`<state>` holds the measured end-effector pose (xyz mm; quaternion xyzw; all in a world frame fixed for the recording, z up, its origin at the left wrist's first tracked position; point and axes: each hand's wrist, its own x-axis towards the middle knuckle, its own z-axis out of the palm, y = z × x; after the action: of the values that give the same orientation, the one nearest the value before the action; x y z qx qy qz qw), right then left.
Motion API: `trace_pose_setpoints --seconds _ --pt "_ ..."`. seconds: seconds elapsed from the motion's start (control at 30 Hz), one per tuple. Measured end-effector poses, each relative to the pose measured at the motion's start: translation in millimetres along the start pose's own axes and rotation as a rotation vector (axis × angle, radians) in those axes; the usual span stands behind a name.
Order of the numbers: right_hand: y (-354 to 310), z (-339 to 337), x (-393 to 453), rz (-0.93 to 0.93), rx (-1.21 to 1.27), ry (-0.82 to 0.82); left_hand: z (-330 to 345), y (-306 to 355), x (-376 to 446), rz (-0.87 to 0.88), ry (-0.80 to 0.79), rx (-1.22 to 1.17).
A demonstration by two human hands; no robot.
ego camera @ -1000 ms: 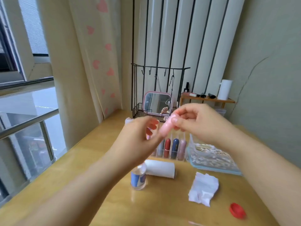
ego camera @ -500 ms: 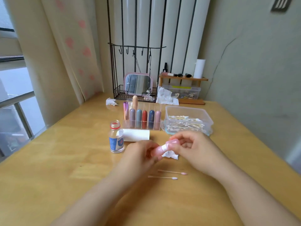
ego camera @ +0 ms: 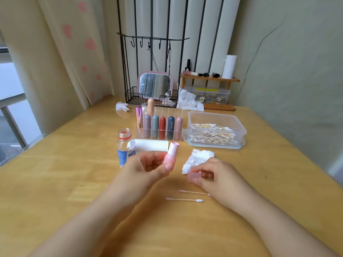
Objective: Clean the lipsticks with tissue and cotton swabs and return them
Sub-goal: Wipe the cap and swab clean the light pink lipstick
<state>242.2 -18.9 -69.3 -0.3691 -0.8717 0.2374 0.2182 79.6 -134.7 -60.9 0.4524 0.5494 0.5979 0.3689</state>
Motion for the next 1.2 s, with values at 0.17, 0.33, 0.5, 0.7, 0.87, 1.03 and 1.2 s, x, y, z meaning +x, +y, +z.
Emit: trace_pose_setpoints --seconds 0.17,0.33,0.5,0.7,0.87,1.03,1.2 --pt "3 -7 -1 -0.033 -0.015 0.059 1 -1 0 -0.016 0.033 -0.054" --pt "13 -23 9 0.045 -0.212 0.173 5 -3 0 -0.032 0.074 -0.154" --pt "4 -33 22 0.226 -0.334 0.125 9 1 -2 -0.053 0.081 -0.165" --pt "-37 -26 7 0.135 0.399 0.046 10 6 -3 -0.013 0.131 -0.206" --pt "-67 -6 -23 0.127 0.769 -0.127 15 7 -7 0.001 0.246 -0.097" --pt "-68 10 -30 0.154 0.902 -0.046 27 11 -16 0.032 0.298 0.02" --pt "-63 5 -29 0.107 0.947 -0.06 30 16 -21 0.105 0.218 -0.068"
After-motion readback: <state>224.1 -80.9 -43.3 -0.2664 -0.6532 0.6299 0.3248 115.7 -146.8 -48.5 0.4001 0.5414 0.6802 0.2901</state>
